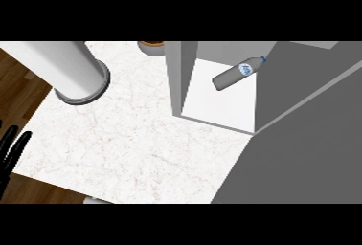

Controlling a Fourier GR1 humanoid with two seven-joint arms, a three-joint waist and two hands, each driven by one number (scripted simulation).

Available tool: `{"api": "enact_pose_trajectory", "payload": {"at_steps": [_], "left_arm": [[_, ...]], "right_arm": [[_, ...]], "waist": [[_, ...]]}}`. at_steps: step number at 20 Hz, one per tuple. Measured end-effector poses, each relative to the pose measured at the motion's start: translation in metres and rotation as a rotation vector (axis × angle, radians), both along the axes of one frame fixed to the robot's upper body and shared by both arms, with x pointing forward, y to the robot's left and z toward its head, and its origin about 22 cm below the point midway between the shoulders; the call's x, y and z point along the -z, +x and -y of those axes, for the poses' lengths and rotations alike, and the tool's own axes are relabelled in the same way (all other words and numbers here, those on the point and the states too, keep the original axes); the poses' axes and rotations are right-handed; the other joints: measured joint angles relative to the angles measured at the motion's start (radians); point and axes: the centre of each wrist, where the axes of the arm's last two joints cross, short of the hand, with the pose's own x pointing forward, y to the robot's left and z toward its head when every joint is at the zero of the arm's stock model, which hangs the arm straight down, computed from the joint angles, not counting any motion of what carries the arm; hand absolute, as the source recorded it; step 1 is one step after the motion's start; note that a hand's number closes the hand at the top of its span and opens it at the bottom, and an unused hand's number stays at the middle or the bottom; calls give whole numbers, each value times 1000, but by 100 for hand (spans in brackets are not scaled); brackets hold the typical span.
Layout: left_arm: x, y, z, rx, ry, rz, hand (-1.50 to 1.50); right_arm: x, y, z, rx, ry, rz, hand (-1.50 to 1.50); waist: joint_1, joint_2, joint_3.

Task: Pick up the bottled water, place it into the cabinet and close the cabinet

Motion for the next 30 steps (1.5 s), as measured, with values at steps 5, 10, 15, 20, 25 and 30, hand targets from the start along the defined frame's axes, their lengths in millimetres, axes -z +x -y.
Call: {"api": "enact_pose_trajectory", "payload": {"at_steps": [5, 10, 15, 20, 25, 30], "left_arm": [[-3, 2, 0, 16, 1, 15, -150], [-7, 6, -2, 27, 6, 33, -150], [-9, 8, -4, 31, 9, 39, -150], [-10, 9, -7, 30, 13, 37, -150], [-8, 10, -8, 31, 8, 33, -150], [-8, 12, -10, 32, 8, 28, -150]], "right_arm": [[2, 1, 0, -4, 16, -15, 150], [5, 2, 0, -1, 47, -48, 150], [6, 3, 0, 25, 60, -58, 150], [1, 14, -2, 49, 27, -8, 150], [3, 33, -6, 100, -49, 4, 150], [6, 58, -14, 148, -93, -1, 150]], "waist": [[27, 18, 1], [44, 38, 5], [44, 42, 7], [43, 38, 7], [44, 36, 7], [42, 30, 9]]}}
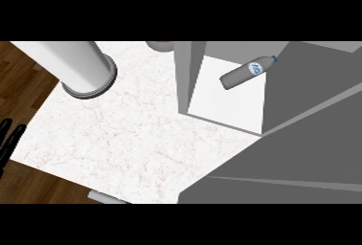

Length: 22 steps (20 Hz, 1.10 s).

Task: Pick up the bottled water, place it into the cabinet and close the cabinet

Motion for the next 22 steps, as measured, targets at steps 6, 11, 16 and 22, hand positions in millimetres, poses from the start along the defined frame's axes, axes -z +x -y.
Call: {"api": "enact_pose_trajectory", "payload": {"at_steps": [6, 11, 16, 22], "left_arm": [[3, 0, -1, 1, -5, -8, -150], [4, 0, -5, -9, -9, -14, -150], [9, -2, -9, -29, -15, -28, -150], [12, -4, -11, -32, -25, -31, -150]], "right_arm": [[3, 37, -18, 45, -17, -33, 150], [-4, 74, -38, 173, 13, -39, 150], [-16, 116, -61, 355, 57, -71, 150], [-35, 163, -84, 523, 107, -108, 150]], "waist": [[1, -6, 5], [-15, -15, 9], [-34, -21, 12], [-47, -26, 18]]}}
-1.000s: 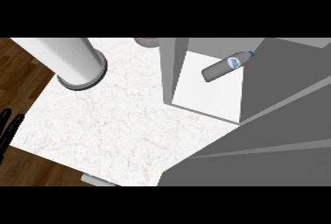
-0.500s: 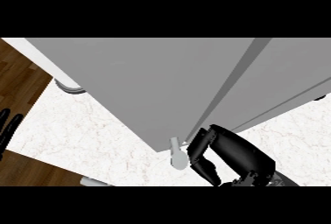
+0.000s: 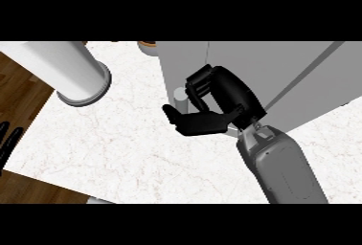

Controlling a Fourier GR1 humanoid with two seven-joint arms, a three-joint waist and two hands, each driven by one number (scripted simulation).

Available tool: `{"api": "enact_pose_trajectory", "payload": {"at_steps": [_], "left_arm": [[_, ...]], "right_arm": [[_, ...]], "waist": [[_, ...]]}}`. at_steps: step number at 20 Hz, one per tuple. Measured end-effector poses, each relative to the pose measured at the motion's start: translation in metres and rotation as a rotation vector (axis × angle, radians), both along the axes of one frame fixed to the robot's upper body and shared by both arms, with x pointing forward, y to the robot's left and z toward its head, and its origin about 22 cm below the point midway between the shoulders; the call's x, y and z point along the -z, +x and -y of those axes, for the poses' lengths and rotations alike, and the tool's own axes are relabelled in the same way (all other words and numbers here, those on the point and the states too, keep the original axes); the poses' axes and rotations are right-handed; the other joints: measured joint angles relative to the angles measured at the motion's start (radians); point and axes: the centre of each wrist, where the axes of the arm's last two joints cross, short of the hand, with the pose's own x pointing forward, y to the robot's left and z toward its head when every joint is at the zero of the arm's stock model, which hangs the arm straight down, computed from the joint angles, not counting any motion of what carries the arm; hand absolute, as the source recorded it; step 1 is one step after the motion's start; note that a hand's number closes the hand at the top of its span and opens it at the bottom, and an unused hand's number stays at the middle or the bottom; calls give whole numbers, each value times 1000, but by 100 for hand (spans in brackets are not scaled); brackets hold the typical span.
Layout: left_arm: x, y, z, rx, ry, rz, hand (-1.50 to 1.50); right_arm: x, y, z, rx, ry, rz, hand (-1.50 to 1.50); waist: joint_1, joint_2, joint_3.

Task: Pick up the bottled water, place it into the cabinet and close the cabinet

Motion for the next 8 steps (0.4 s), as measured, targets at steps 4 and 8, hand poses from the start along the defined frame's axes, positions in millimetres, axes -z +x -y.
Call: {"api": "enact_pose_trajectory", "payload": {"at_steps": [4, 8], "left_arm": [[4, -2, -2, -4, -6, -3, -150], [5, -3, -3, -12, -9, -1, -150]], "right_arm": [[-1, 10, -15, 24, 35, -64, -150], [-2, 17, -26, 43, 67, -112, -150]], "waist": [[-9, -10, 1], [-23, -17, 3]]}}
